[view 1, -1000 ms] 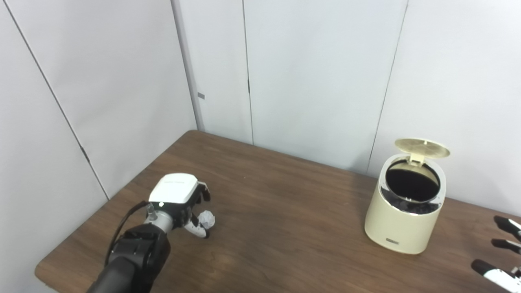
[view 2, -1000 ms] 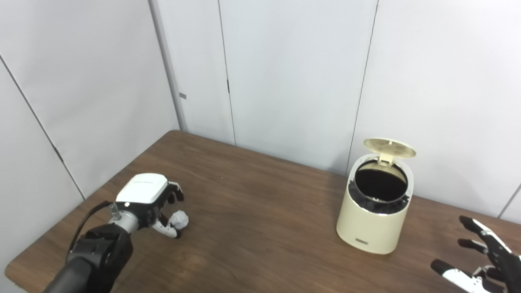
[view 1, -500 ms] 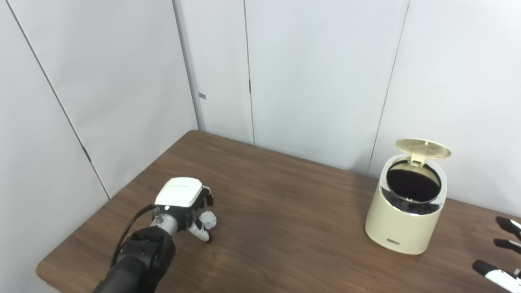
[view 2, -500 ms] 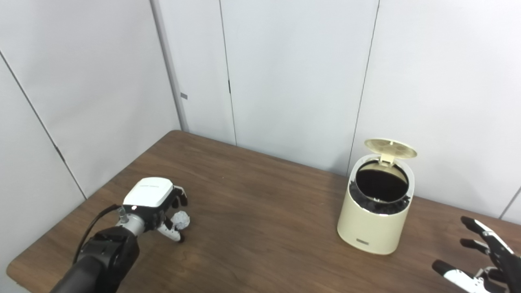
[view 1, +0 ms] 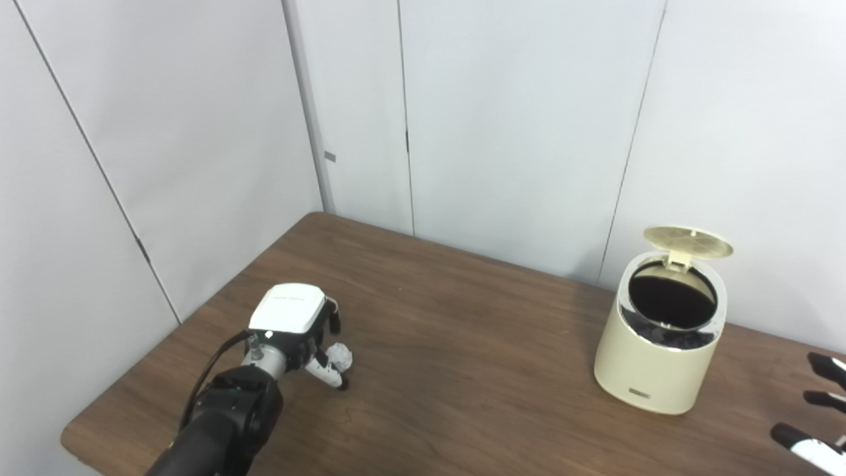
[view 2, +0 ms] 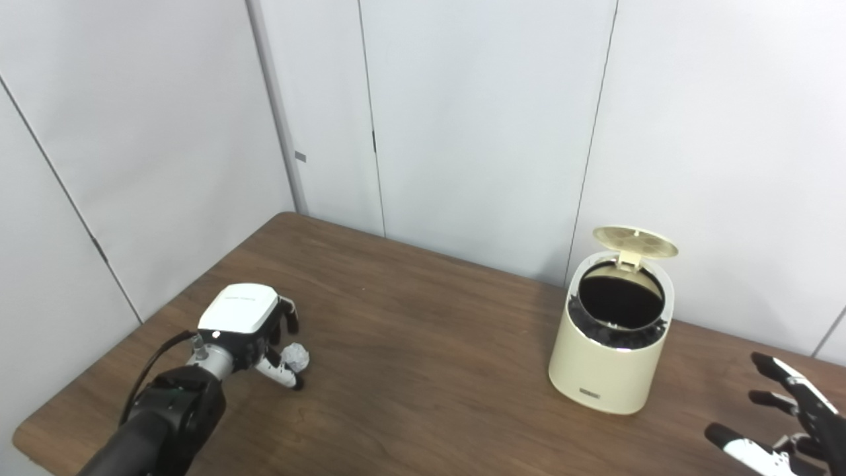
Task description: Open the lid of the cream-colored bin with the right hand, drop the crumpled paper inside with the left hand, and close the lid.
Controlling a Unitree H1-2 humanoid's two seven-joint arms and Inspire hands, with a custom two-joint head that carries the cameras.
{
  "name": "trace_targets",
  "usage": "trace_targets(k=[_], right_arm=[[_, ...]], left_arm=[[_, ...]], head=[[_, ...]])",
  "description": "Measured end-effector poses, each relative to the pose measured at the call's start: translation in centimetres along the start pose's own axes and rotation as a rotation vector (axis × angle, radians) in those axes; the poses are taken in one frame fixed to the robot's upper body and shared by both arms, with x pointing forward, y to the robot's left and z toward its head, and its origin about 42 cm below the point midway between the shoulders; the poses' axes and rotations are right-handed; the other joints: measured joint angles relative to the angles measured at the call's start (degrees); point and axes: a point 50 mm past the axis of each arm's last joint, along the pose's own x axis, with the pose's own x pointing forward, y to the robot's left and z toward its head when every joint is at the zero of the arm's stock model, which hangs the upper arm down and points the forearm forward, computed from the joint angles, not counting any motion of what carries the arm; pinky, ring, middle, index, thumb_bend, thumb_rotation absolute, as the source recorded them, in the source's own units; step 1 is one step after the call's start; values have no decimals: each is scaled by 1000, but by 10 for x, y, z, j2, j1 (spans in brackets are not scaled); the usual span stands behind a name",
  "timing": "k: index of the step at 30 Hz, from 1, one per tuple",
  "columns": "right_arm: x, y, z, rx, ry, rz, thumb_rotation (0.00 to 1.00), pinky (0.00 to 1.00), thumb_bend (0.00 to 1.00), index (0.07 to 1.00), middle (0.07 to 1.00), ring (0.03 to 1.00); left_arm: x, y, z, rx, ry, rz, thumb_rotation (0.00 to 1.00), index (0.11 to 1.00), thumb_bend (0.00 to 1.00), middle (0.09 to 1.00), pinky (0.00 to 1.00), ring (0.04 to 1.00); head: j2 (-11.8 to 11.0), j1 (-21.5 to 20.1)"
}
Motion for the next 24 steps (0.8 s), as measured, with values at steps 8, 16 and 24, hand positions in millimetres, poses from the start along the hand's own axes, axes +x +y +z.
trace_targets(k=[8, 16, 24], right_arm=[[-1, 0, 1, 2, -2, -1, 520, 286, 858, 871, 890, 781], [-2, -1, 1, 2, -5, -4, 535, 315, 851, 873, 892, 776], [-2, -2, 1, 2, -6, -8, 531, 302, 825, 869, 887, 747]], left_arm=[[1, -2, 0, -8, -6, -11, 0, 479, 521, 525, 508, 563], [1, -4, 2, -19, -15, -26, 0, 484, 522, 518, 501, 557], [4, -8, 1, -13, -19, -32, 0, 501, 523, 446, 402, 463]], head=[[3, -4], [5, -3], [10, -6]])
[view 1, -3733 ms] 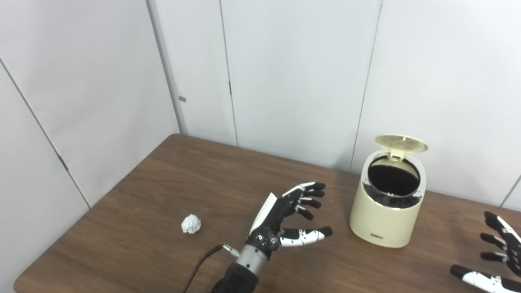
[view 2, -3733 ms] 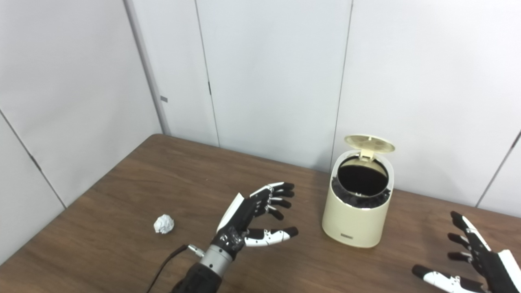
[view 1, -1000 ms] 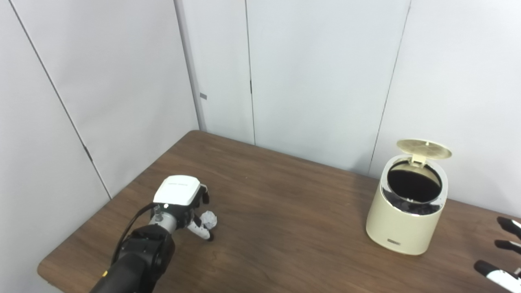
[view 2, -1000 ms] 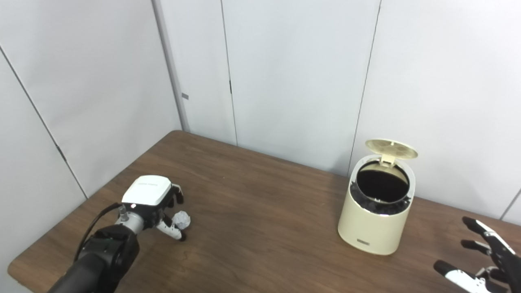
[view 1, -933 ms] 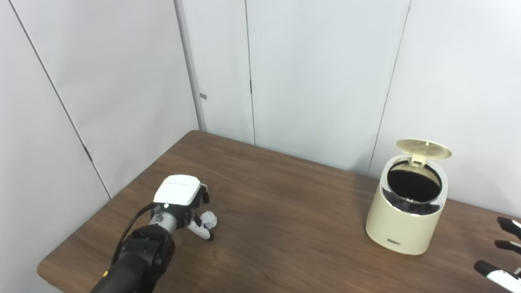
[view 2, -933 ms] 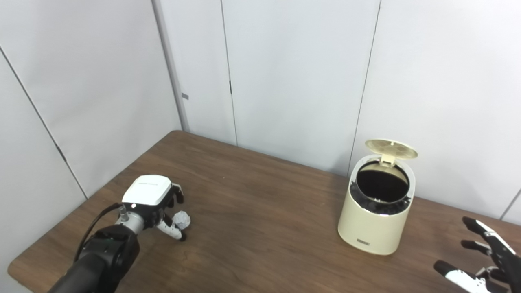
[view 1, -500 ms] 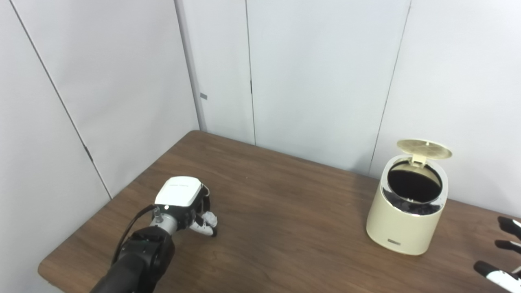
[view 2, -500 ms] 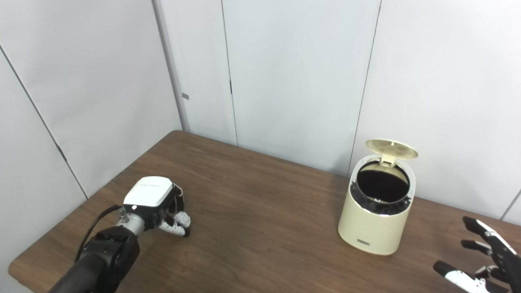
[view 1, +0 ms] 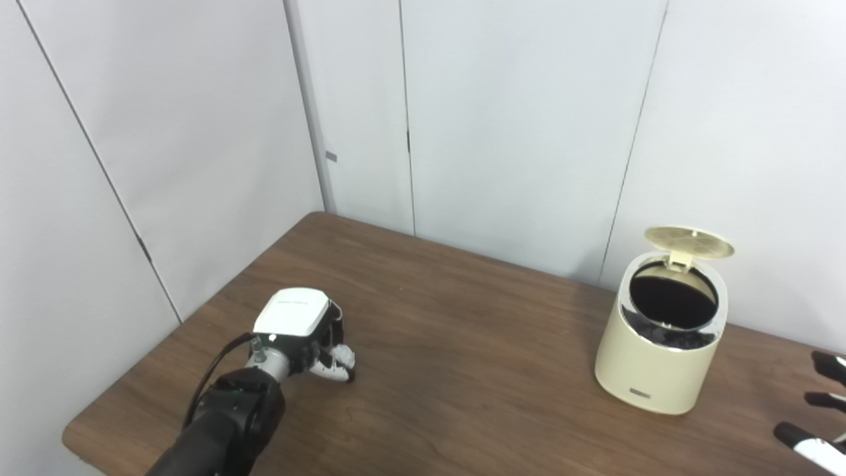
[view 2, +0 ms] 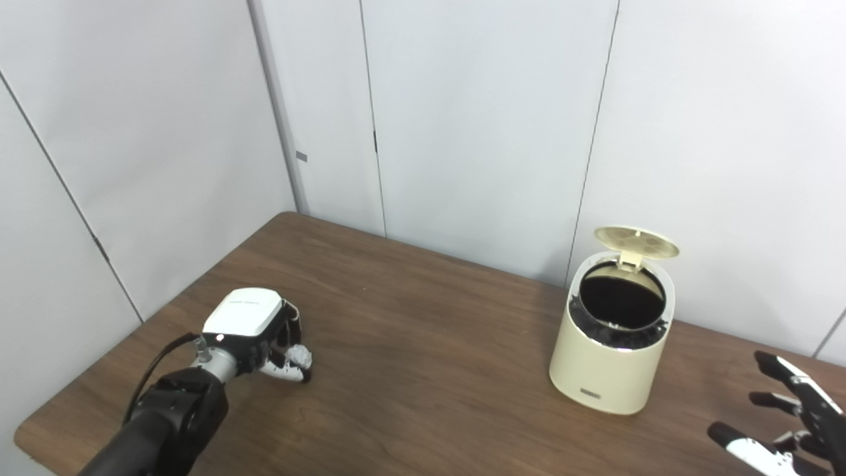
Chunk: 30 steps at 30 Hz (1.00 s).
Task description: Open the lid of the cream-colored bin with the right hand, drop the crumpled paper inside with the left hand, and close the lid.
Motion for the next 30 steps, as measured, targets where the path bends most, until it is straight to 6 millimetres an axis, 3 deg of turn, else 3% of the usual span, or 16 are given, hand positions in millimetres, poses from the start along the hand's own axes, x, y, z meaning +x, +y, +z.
trace_targets(k=[3, 10, 19, 20, 28, 30], right_arm=[[0, 0, 0, 0, -1, -1, 535, 298, 815, 868, 885, 748], [-1, -2, 0, 4, -1, -3, 552, 300, 823, 859, 877, 737], [-2, -2, 2, 1, -9, -6, 550, 310, 809, 863, 879, 733], [-2, -2, 2, 1, -9, -6, 552, 314, 810, 863, 879, 732], [-2, -2, 2, -1, -8, -6, 531, 327, 794, 862, 875, 731], [-2, -2, 2, -2, -8, -6, 529, 329, 792, 865, 875, 735]], left_arm=[[2, -4, -3, -29, -3, 4, 0, 507, 520, 416, 334, 404], [5, -9, -7, -43, -37, 20, 0, 507, 519, 413, 349, 420], [6, -11, -5, -41, -62, 31, 0, 502, 516, 395, 289, 359], [6, -11, -5, -39, -65, 32, 0, 493, 521, 443, 279, 349], [5, -12, -3, -37, -73, 35, 0, 508, 517, 404, 316, 391], [5, -11, -3, -35, -72, 36, 0, 491, 523, 462, 268, 342]], head=[[2, 0], [2, 0], [2, 0], [2, 0], [4, -1], [3, -1]])
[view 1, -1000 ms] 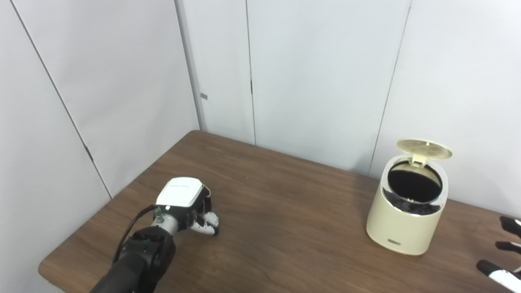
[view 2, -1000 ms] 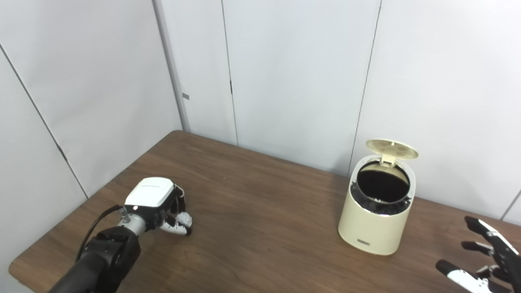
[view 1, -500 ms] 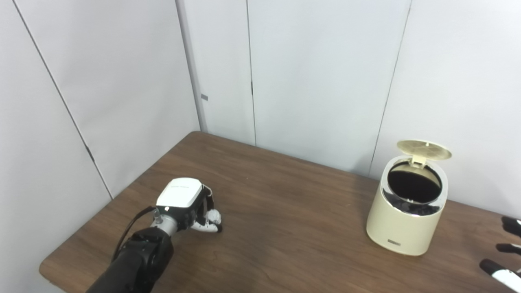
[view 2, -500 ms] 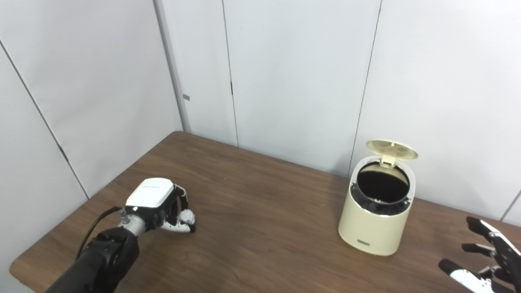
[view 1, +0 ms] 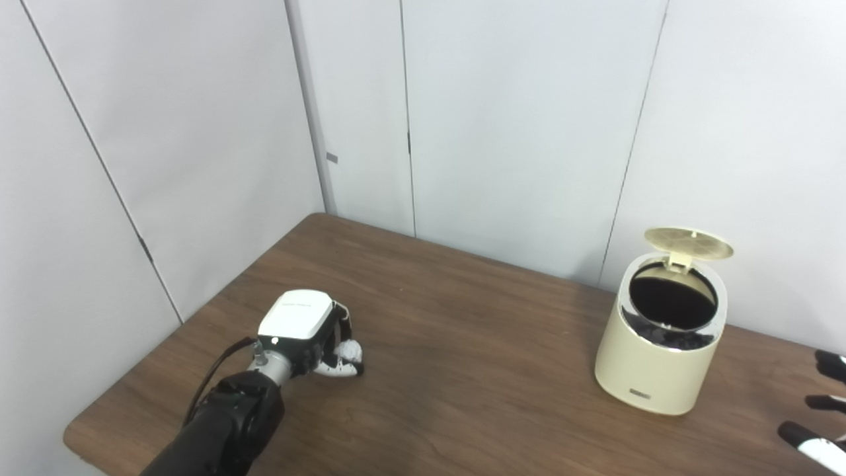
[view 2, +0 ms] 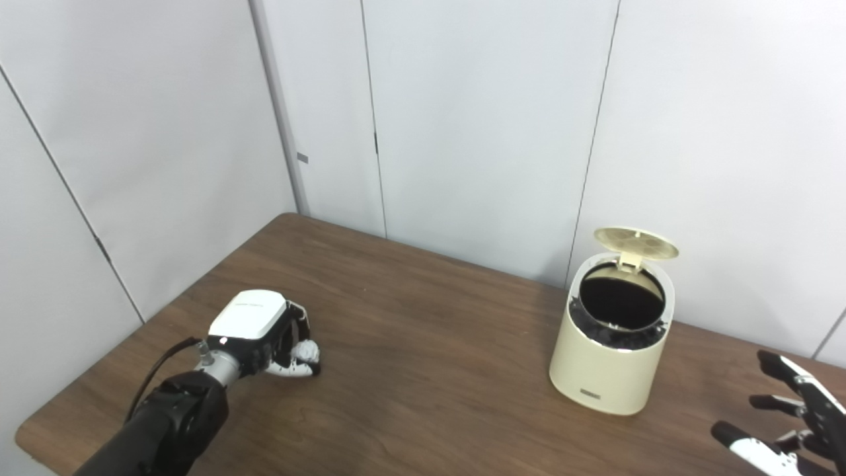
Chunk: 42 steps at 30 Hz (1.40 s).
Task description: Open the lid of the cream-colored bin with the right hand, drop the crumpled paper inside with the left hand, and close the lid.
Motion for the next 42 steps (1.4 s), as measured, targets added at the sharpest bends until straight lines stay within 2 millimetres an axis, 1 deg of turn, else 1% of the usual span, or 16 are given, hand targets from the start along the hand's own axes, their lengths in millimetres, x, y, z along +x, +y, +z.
trace_targets(k=[1, 2, 3, 5, 10, 13, 16, 21, 23, 24, 26, 29, 33, 37, 39, 42], right_arm=[[0, 0, 0, -1, 0, 0, 528, 330, 790, 866, 875, 736], [0, 0, 0, -2, 0, -1, 530, 329, 791, 865, 873, 734], [0, 0, 0, -2, 0, -1, 531, 328, 791, 864, 871, 731], [0, 0, 0, -2, 1, -1, 528, 329, 795, 860, 869, 730], [0, 0, -3, -1, 9, 0, 517, 336, 791, 858, 868, 724], [1, 1, -4, 0, 12, 1, 508, 340, 784, 860, 872, 731], [2, 2, -4, 1, 13, 3, 503, 347, 776, 864, 873, 731], [2, 3, -6, -5, 21, 1, 499, 356, 777, 865, 873, 727], [2, 3, -6, -9, 23, 0, 508, 364, 783, 868, 874, 734], [2, 3, -6, -10, 23, 0, 511, 366, 786, 869, 875, 737], [2, 3, -6, -12, 23, 0, 510, 362, 783, 869, 875, 734], [2, 3, -6, -16, 25, -2, 527, 355, 800, 867, 877, 732], [3, 7, -8, -22, 33, 1, 535, 398, 800, 877, 893, 749], [4, 10, -8, -21, 36, 5, 467, 493, 759, 889, 907, 783], [4, 13, -7, -11, 34, 8, 386, 552, 709, 903, 933, 811], [5, 20, -4, 0, 27, 17, 340, 611, 697, 909, 940, 824]], left_arm=[[-1, 1, 1, -1, 2, 1, 0, 495, 520, 429, 265, 341], [-1, 3, 2, -3, 5, -1, 0, 499, 520, 418, 296, 375], [-2, 5, 5, -4, 2, 0, 0, 501, 520, 417, 316, 395], [-4, 9, 11, 12, -8, -3, 0, 523, 505, 448, 330, 383], [-8, 18, 19, 18, -38, -10, 0, 527, 498, 446, 294, 371], [-13, 33, 29, 7, -70, -1, 0, 526, 499, 465, 326, 379], [-11, 56, 36, -4, -90, 45, 0, 531, 499, 461, 345, 376], [-5, 84, 43, 43, -112, 119, 0, 531, 496, 445, 261, 347], [-3, 90, 46, 48, -126, 134, 0, 497, 502, 484, 246, 388], [-3, 92, 48, 50, -129, 139, 0, 514, 498, 455, 243, 364], [-3, 96, 51, 54, -134, 153, 0, 493, 503, 488, 231, 393], [-3, 101, 57, 47, -150, 167, 0, 486, 503, 499, 208, 394], [-2, 109, 70, 17, -183, 203, 0, 498, 500, 482, 206, 375], [0, 119, 91, -33, -256, 260, 0, 485, 503, 502, 199, 389], [3, 124, 104, -89, -281, 288, 0, 528, 496, 464, 255, 356], [5, 129, 124, -153, -312, 337, 0, 543, 494, 461, 280, 350]], head=[[0, 1], [0, 1], [0, 1], [-1, 2], [-1, 1], [-3, -1], [-4, -2], [-4, -3], [-4, -4], [-4, -6], [-5, -10], [-8, -19], [-11, -40], [-12, -61], [-14, -72], [-15, -84]])
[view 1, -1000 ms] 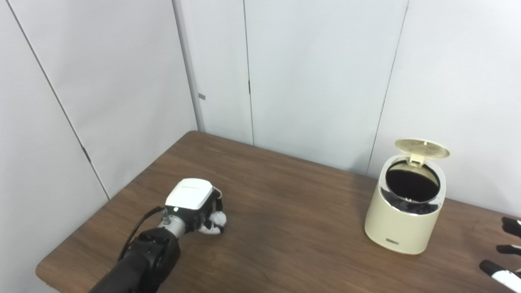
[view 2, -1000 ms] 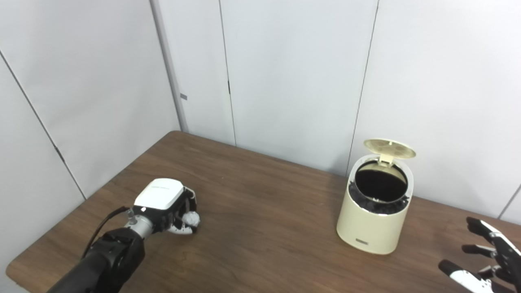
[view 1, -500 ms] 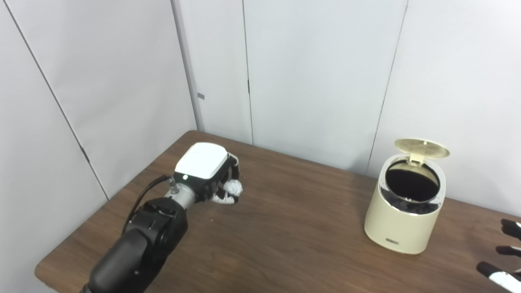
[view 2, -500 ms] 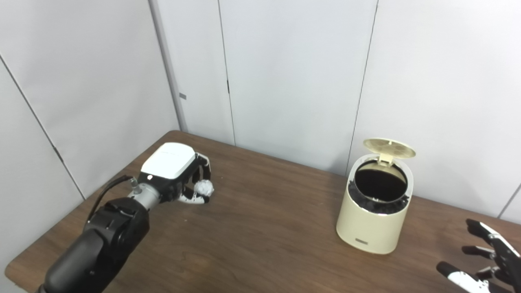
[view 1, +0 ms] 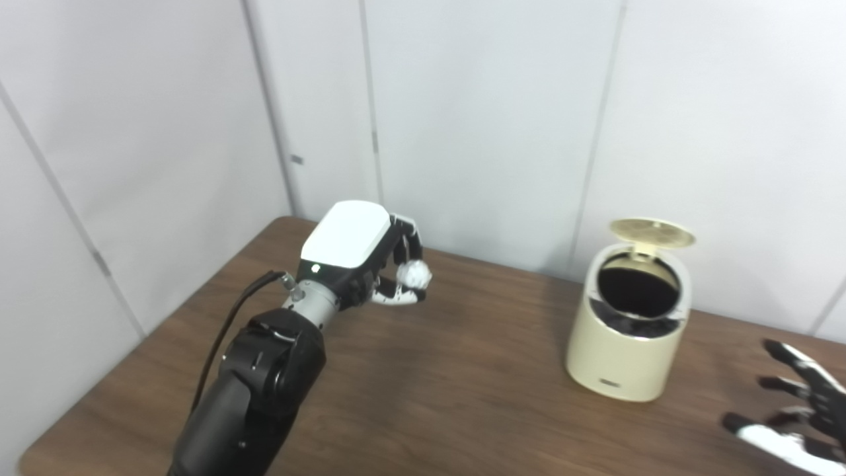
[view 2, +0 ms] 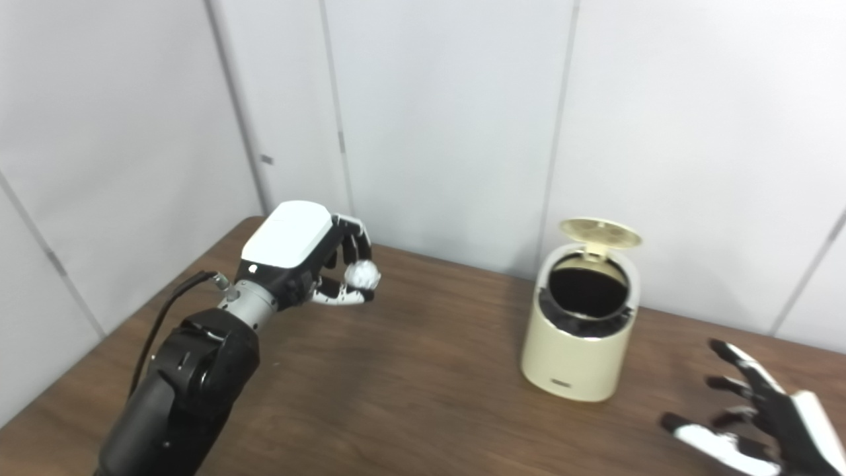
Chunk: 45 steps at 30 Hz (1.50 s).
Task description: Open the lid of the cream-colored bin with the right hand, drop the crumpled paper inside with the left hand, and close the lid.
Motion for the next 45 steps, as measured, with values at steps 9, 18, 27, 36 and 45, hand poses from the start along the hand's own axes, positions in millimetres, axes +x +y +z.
trace_targets(k=[9, 18, 27, 36, 45], right_arm=[[0, 4, 8, 0, -21, 8, 205, 665, 694, 895, 917, 800], [2, 16, 11, 15, -30, 20, 243, 634, 714, 894, 916, 811], [3, 23, 12, 13, -27, 19, 257, 642, 712, 901, 923, 829], [4, 29, 13, 2, -23, 8, 240, 655, 707, 901, 924, 834], [4, 31, 16, -7, -28, -5, 274, 662, 726, 894, 920, 829]], left_arm=[[25, 0, 27, -36, -91, 32, 0, 538, 494, 461, 282, 342], [52, -9, 55, -53, -187, 39, 0, 538, 495, 480, 303, 352], [73, -24, 86, -135, -235, 36, 0, 540, 494, 473, 309, 351], [89, -42, 105, -189, -281, 36, 0, 541, 494, 451, 296, 353], [94, -63, 128, -261, -292, 27, 0, 541, 494, 454, 278, 348]], head=[[-6, -68], [-14, -116], [-23, -142], [-31, -162], [-32, -178]])
